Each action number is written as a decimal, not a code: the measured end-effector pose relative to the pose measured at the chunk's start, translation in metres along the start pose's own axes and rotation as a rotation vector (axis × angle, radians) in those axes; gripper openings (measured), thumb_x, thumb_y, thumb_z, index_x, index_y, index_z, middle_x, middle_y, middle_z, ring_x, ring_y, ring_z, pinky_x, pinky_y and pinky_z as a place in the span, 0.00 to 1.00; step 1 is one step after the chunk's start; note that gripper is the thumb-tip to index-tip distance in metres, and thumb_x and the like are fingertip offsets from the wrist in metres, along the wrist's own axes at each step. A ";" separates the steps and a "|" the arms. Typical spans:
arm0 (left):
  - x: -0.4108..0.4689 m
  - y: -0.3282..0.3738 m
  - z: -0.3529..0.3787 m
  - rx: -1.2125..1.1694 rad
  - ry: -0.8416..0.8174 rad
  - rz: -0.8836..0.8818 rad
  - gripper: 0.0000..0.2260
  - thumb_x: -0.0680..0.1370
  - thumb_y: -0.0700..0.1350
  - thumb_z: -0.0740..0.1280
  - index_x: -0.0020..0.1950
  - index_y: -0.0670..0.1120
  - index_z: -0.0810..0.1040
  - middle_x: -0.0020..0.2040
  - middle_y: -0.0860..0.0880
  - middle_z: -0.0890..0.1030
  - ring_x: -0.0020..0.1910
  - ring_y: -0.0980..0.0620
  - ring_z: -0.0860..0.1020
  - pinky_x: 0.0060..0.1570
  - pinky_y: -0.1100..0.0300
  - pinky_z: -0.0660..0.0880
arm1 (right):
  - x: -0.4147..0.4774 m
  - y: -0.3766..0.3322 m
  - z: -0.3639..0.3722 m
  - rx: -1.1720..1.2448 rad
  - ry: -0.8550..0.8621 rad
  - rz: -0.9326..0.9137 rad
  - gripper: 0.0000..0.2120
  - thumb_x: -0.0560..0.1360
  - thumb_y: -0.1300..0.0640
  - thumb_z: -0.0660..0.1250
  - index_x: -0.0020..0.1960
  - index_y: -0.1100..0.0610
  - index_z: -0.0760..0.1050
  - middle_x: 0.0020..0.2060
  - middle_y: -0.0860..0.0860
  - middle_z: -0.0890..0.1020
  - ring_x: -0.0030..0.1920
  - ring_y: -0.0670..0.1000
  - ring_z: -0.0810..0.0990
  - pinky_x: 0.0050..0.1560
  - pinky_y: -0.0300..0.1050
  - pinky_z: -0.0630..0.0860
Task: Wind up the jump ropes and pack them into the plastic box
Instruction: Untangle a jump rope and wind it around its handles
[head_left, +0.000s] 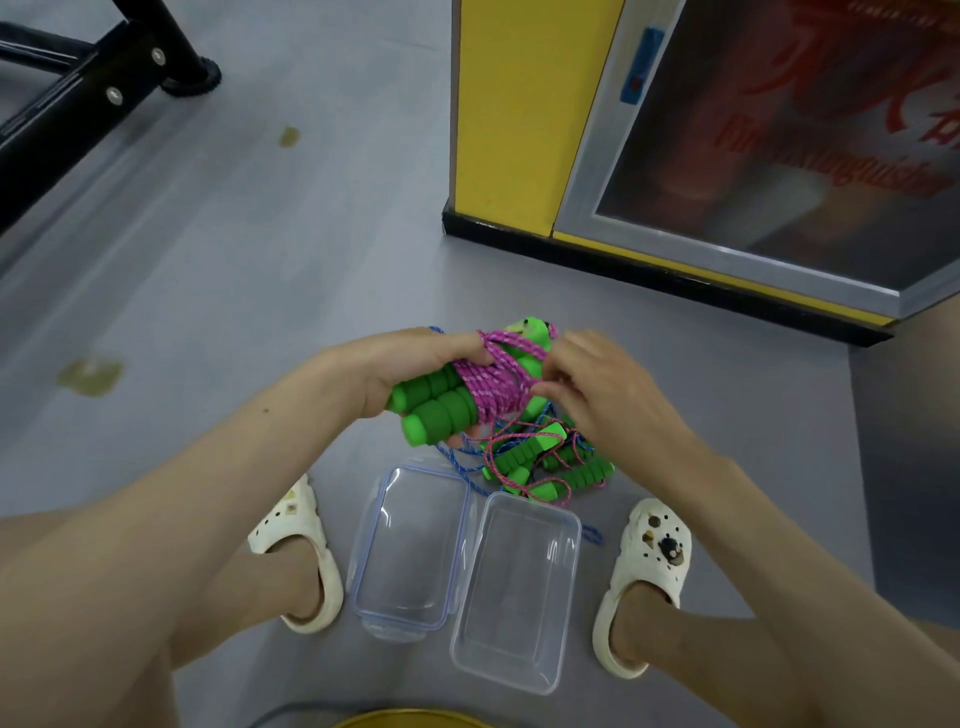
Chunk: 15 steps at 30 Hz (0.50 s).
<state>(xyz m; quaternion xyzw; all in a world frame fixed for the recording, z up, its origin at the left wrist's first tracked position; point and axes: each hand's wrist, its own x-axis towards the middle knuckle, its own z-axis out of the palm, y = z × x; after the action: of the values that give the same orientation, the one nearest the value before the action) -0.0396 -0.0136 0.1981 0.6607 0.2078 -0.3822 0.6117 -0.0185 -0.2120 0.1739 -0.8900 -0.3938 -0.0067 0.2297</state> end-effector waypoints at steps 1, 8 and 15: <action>0.002 0.000 0.001 -0.042 0.023 0.017 0.13 0.78 0.45 0.62 0.50 0.35 0.76 0.35 0.38 0.82 0.27 0.44 0.81 0.25 0.58 0.77 | 0.001 0.000 -0.002 0.036 0.015 0.078 0.10 0.75 0.55 0.67 0.40 0.58 0.70 0.36 0.48 0.71 0.36 0.49 0.69 0.38 0.44 0.67; 0.012 0.007 0.010 -0.279 0.111 0.104 0.14 0.78 0.47 0.63 0.52 0.37 0.75 0.38 0.36 0.83 0.30 0.42 0.81 0.28 0.55 0.80 | 0.012 -0.003 -0.006 0.751 0.229 0.645 0.04 0.78 0.64 0.63 0.44 0.63 0.72 0.38 0.55 0.81 0.36 0.47 0.83 0.40 0.37 0.79; 0.018 -0.004 0.013 -0.278 0.126 0.157 0.15 0.80 0.48 0.61 0.53 0.35 0.75 0.40 0.34 0.82 0.33 0.41 0.81 0.35 0.52 0.81 | 0.017 -0.005 -0.011 0.874 0.299 0.725 0.05 0.79 0.61 0.61 0.45 0.56 0.69 0.40 0.58 0.82 0.37 0.52 0.85 0.38 0.44 0.82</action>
<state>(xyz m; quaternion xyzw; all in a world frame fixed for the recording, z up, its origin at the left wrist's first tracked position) -0.0349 -0.0291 0.1827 0.6065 0.2442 -0.2586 0.7111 -0.0088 -0.2018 0.1890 -0.7802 0.0063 0.1098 0.6158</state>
